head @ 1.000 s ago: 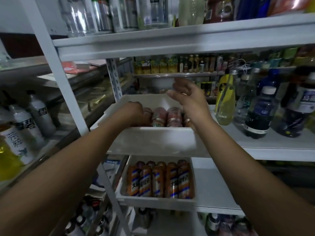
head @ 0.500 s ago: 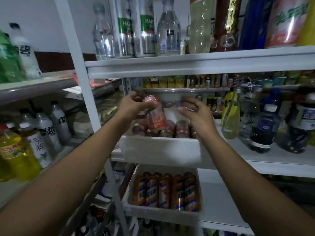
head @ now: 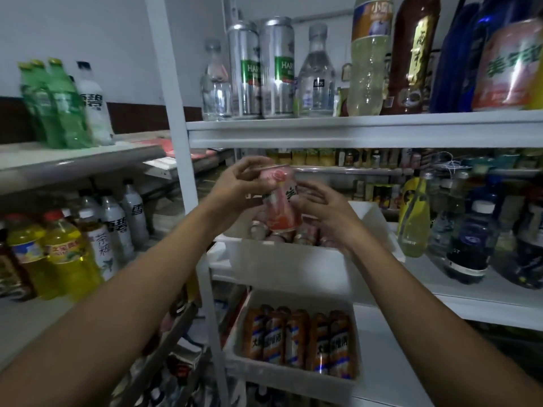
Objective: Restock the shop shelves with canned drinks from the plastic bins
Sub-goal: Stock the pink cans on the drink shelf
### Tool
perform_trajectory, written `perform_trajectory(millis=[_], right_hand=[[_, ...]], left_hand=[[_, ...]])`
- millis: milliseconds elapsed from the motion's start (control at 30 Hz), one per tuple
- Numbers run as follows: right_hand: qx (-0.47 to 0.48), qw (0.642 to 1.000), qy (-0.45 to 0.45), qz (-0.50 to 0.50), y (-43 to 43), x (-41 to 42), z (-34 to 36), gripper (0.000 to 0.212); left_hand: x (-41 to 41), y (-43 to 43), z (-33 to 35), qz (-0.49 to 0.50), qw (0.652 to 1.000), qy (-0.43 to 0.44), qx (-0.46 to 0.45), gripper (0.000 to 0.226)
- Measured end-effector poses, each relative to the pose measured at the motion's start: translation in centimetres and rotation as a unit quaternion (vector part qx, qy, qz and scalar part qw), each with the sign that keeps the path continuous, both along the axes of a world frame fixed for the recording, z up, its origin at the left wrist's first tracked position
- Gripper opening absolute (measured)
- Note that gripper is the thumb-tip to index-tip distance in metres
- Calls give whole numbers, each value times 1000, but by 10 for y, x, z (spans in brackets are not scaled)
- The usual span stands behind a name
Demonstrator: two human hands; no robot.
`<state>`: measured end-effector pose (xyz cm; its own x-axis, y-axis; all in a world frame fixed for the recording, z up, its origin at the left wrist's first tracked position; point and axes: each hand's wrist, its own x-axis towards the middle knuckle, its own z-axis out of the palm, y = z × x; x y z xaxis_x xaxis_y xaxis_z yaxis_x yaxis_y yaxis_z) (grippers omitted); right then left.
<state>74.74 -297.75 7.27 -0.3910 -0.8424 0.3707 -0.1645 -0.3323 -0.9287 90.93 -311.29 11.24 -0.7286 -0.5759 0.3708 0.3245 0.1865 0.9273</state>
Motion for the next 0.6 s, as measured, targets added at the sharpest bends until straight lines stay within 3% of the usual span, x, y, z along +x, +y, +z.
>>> perform_trajectory(millis=[100,233,433,600], right_hand=[[11,998,-6,58,-12,26,0,46],[-7,997,38,72,-33,66,-1,39],[-22,993,35,108,-76,138,-4,50],[-8,982,26,188,-96,206,-2,34]], left_hand=[[22,-3,1,-12,999,30,37,51],[71,-7,0,24,999,18,23,35],[161,-9,-7,218,969,-84,-86,33],[242,-5,-18,303,949,-80,-40,42]])
